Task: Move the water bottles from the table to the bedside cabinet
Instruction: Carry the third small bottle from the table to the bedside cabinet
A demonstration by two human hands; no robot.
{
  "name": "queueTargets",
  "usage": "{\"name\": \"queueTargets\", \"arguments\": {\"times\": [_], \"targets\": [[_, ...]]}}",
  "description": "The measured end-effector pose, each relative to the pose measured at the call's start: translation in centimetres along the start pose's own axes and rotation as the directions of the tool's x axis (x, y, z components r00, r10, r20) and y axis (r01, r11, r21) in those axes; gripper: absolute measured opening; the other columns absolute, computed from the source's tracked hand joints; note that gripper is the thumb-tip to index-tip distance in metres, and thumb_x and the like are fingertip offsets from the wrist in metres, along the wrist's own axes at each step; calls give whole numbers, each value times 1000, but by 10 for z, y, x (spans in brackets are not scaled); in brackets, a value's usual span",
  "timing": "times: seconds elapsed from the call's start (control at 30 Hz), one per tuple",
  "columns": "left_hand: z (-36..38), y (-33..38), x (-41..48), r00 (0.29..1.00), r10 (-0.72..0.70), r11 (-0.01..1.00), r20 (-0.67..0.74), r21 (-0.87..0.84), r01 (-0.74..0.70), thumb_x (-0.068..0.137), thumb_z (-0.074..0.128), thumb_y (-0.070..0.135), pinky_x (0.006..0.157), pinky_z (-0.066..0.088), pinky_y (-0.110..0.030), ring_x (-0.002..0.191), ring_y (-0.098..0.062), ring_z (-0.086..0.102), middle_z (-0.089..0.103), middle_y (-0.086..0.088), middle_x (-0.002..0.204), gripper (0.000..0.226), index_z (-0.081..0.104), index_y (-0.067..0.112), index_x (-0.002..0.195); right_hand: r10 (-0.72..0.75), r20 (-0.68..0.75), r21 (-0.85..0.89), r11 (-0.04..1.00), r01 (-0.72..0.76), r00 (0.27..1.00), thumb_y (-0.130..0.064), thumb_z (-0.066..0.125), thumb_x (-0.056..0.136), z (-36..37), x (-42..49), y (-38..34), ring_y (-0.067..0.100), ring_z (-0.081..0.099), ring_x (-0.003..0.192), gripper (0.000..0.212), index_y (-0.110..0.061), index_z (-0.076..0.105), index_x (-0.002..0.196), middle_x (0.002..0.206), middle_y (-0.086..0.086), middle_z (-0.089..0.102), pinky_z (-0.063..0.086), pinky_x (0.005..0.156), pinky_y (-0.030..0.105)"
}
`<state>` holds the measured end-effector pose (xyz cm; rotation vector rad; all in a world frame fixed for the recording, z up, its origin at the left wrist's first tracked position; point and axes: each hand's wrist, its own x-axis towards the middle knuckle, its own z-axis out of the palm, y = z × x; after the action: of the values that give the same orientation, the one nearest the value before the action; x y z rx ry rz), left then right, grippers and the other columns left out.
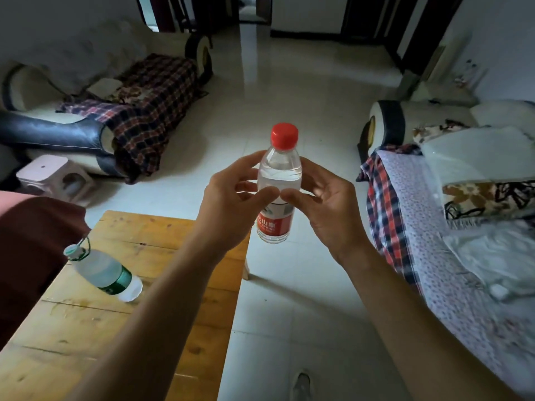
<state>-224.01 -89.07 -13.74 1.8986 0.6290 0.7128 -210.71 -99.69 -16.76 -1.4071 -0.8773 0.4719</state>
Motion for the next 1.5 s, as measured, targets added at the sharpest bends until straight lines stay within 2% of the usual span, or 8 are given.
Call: {"name": "queueTargets", "arguments": {"times": [0.07, 0.23, 0.47, 0.73, 1.03, 1.13, 1.4, 1.5], "targets": [[20, 4, 17, 1000, -11, 1000, 8, 11, 11, 88, 72, 17, 80, 58, -20, 97, -1, 68, 70, 12, 113, 56, 55, 31, 139, 12, -9, 4, 1000, -12, 1000, -15, 76, 88, -21, 13, 8, 14, 63, 128, 57, -18, 58, 142, 140, -4, 65, 57, 100, 33], [71, 14, 60, 1000, -8, 1000, 17, 11, 8, 88, 72, 17, 88, 59, -34, 103, -8, 68, 70, 6, 119, 56, 54, 29, 140, 21, -41, -6, 1000, -22, 999, -16, 77, 88, -73, 47, 21, 16, 63, 129, 58, -17, 57, 143, 141, -1, 65, 56, 103, 46], [126, 21, 120, 997, 10, 1000, 83, -22, -8, 88, 72, 16, 91, 58, -33, 105, -8, 68, 69, 7, 121, 56, 54, 29, 140, 15, -117, -64, 998, -23, 993, -17, 76, 90, -131, 90, 37, 17, 63, 128, 56, -19, 57, 143, 141, -3, 64, 56, 101, 49], [167, -5, 222, 976, 79, 997, 202, -25, -76, 88, 70, 19, 90, 58, -31, 107, -10, 67, 67, 7, 127, 57, 52, 27, 142, 10, -213, -154, 987, -44, 977, -20, 75, 91, -169, 165, 69, 10, 65, 124, 55, -21, 57, 143, 137, -6, 67, 58, 98, 32], [195, -31, 358, 913, 200, 980, 355, -68, -189, 88, 70, 22, 84, 56, -21, 105, -10, 67, 66, 10, 126, 54, 53, 30, 139, 12, -365, -239, 965, -106, 931, -25, 78, 89, -192, 266, 92, 15, 66, 124, 56, -22, 59, 141, 134, -4, 69, 58, 100, 49], [208, -37, 395, 905, 218, 976, 365, -85, -201, 89, 70, 22, 86, 56, -23, 106, -12, 67, 67, 7, 127, 54, 54, 27, 140, 13, -393, -251, 960, -121, 920, -27, 78, 89, -203, 299, 101, 15, 66, 123, 56, -22, 58, 141, 133, -3, 70, 58, 99, 49], [260, -50, 498, 901, 193, 981, 389, -62, -183, 89, 69, 23, 80, 51, -13, 102, -6, 65, 65, 11, 125, 54, 52, 31, 139, 35, -412, -226, 964, -139, 911, -26, 78, 89, -253, 391, 146, 12, 66, 123, 57, -22, 58, 142, 135, -5, 69, 58, 100, 43], [287, -52, 539, 902, 188, 981, 388, -40, -188, 89, 69, 23, 86, 55, -22, 106, -10, 66, 66, 7, 128, 53, 53, 29, 139, 25, -407, -222, 967, -126, 913, -27, 78, 88, -281, 433, 164, 12, 66, 123, 58, -22, 57, 143, 136, -4, 68, 58, 99, 41]]}}
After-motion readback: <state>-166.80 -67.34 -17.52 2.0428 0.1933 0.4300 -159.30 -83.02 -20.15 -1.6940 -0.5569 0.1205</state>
